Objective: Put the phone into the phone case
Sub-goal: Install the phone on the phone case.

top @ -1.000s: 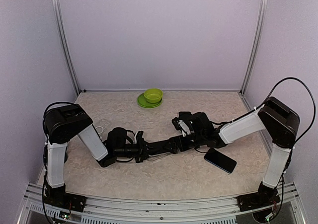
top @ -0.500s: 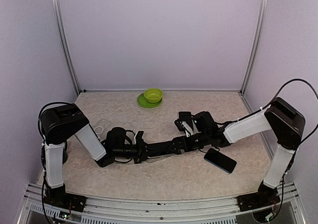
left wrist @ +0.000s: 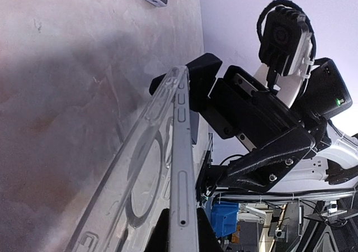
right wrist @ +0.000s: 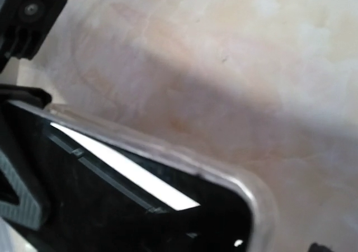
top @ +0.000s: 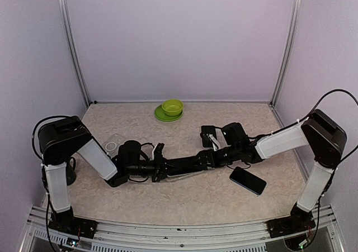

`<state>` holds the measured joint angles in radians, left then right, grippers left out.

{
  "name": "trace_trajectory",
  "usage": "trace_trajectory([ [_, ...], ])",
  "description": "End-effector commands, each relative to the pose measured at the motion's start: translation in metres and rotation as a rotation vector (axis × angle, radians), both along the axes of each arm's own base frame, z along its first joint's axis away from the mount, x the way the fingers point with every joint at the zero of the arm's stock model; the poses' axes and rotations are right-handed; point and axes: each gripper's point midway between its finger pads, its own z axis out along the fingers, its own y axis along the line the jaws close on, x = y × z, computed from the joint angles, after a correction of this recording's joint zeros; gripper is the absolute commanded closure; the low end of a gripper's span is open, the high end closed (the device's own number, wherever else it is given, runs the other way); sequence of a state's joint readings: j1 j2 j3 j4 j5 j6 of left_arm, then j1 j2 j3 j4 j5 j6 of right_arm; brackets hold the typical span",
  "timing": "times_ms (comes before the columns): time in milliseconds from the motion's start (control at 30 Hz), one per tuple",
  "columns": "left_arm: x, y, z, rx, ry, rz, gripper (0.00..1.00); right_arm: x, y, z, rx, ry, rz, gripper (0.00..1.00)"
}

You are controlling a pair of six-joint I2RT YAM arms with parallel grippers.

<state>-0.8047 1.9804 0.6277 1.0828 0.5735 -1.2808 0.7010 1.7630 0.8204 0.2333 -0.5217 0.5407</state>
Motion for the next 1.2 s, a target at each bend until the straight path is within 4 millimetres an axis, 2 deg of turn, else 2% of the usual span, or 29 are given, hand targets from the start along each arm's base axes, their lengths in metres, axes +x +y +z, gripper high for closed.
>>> trace_trajectory([
  [0,-0.010,-0.009,0.041,-0.094,-0.129,-0.060,1.00,-0.011,0.005,0.016,0.092,0.024,0.055,0.00],
  [333,-0.022,-0.018,0.060,-0.129,-0.205,-0.112,1.00,-0.034,0.015,0.044,0.247,0.085,0.155,0.00],
  [500,-0.025,-0.024,0.063,-0.126,-0.217,-0.132,1.00,-0.041,0.016,0.057,0.293,0.096,0.180,0.01],
  [967,-0.028,-0.030,0.068,-0.137,-0.229,-0.152,1.00,-0.051,0.015,0.058,0.323,0.134,0.210,0.08],
  [1167,-0.028,-0.031,0.067,-0.132,-0.227,-0.152,1.00,-0.053,0.015,0.056,0.330,0.143,0.217,0.17],
])
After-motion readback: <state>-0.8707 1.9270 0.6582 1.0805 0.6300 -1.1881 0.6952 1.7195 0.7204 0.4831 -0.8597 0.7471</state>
